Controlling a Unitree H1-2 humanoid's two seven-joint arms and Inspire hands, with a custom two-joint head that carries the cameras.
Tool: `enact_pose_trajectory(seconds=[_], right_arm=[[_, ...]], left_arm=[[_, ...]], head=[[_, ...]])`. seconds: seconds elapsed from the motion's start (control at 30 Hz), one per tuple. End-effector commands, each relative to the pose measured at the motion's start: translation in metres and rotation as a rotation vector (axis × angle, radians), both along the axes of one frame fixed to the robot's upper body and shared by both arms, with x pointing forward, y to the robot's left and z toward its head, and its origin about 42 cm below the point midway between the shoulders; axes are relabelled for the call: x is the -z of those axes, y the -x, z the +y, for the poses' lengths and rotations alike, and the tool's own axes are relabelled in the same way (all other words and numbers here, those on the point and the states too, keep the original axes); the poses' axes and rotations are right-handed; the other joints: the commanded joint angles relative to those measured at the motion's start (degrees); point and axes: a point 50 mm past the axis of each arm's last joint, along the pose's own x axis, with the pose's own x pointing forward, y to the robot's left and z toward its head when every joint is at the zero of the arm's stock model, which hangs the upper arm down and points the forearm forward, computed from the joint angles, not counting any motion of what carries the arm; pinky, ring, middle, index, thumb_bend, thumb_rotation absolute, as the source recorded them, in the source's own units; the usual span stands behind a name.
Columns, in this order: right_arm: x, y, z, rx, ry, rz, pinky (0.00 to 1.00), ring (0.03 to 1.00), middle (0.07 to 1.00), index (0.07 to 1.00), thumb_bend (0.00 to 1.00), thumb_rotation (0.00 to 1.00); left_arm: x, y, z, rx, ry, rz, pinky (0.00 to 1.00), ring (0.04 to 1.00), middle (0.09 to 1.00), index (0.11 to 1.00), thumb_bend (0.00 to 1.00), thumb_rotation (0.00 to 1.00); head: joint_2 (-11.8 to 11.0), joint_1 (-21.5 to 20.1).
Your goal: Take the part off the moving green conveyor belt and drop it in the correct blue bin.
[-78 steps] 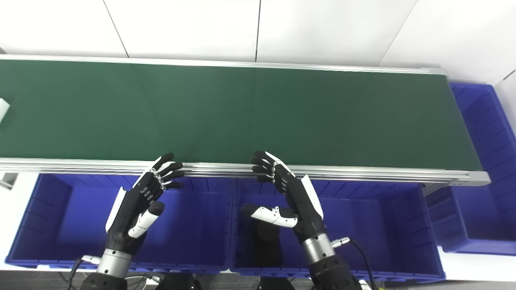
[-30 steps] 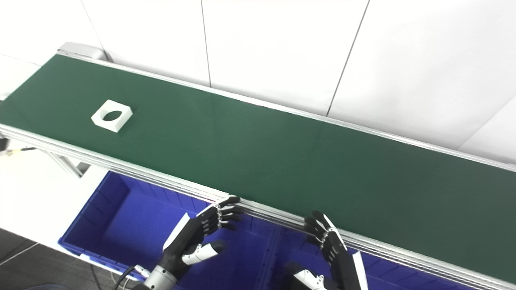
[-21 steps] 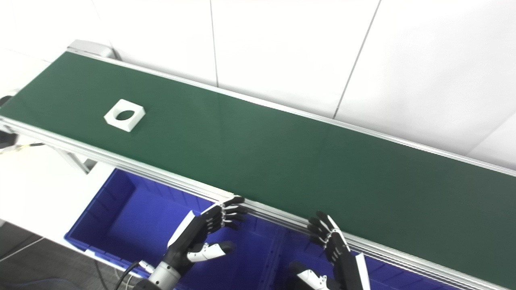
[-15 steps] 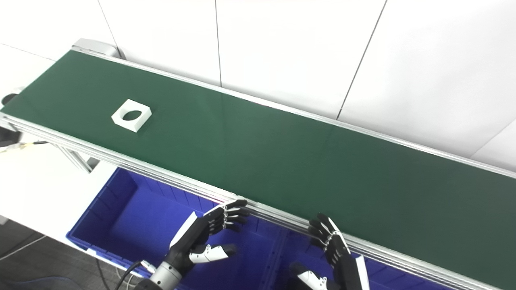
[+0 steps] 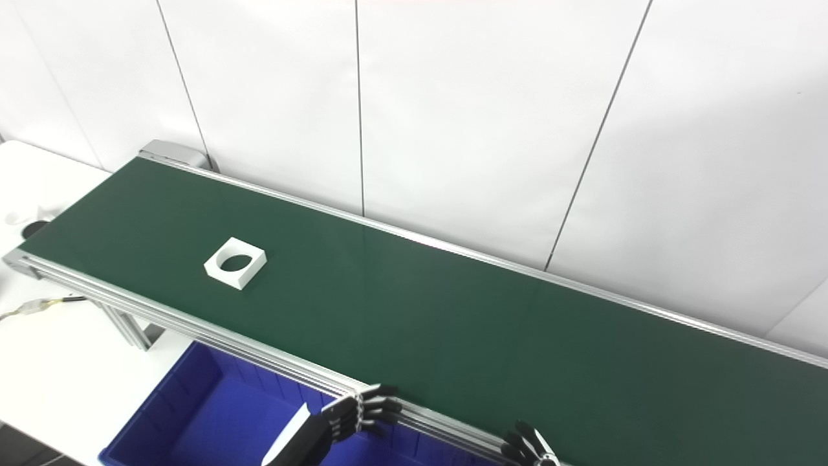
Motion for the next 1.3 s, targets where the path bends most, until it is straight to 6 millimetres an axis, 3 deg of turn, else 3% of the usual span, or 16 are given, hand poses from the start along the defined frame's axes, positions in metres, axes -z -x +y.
enact_pose_trajectory(seconds=[0.0, 0.27, 0.5, 0.77, 1.07, 1.17, 1.27], right_arm=[[-0.010, -0.005, 0.003, -0.005, -0.019, -0.084, 0.75, 0.815, 0.833, 0.886, 0.67, 0.37], [-0.009, -0.006, 0.005, -0.007, -0.021, -0.084, 0.75, 0.817, 0.834, 0.889, 0.68, 0.37], [-0.010, -0.006, 0.004, -0.004, -0.020, -0.086, 0.74, 0.814, 0.833, 0.887, 0.69, 0.39], [-0.010, -0.007, 0.002, -0.004, -0.024, -0.086, 0.74, 0.815, 0.834, 0.890, 0.68, 0.39], [-0.010, -0.010, -0.002, -0.004, -0.029, -0.087, 0.74, 0.817, 0.836, 0.890, 0.67, 0.37], [-0.010, -0.011, -0.003, -0.005, -0.022, -0.091, 0.74, 0.816, 0.837, 0.891, 0.67, 0.39], [-0.010, -0.012, -0.003, -0.007, -0.023, -0.092, 0.74, 0.816, 0.837, 0.891, 0.67, 0.39]], left_arm=[[-0.019, -0.001, 0.002, 0.026, 0.015, -0.092, 0.68, 0.736, 0.776, 0.834, 0.85, 0.60], [-0.052, -0.007, 0.003, 0.062, -0.021, -0.192, 0.65, 0.723, 0.760, 0.819, 0.86, 0.61], [-0.065, -0.013, 0.002, 0.068, -0.040, -0.216, 0.65, 0.725, 0.764, 0.815, 0.88, 0.59], [-0.081, -0.031, 0.018, 0.029, -0.178, -0.242, 0.66, 0.750, 0.797, 0.816, 0.90, 0.53], [-0.101, -0.062, 0.029, -0.045, -0.392, -0.317, 0.68, 0.781, 0.825, 0.837, 0.76, 0.30], [-0.109, -0.075, 0.034, -0.066, -0.431, -0.316, 0.68, 0.776, 0.821, 0.840, 0.76, 0.21], [-0.117, -0.086, 0.039, -0.064, -0.480, -0.295, 0.70, 0.776, 0.820, 0.844, 0.77, 0.17]], head=[[0.03, 0.03], [-0.08, -0.19], [0.26, 0.00], [0.65, 0.11], [1.03, 0.91], [1.15, 1.12], [1.38, 1.24]])
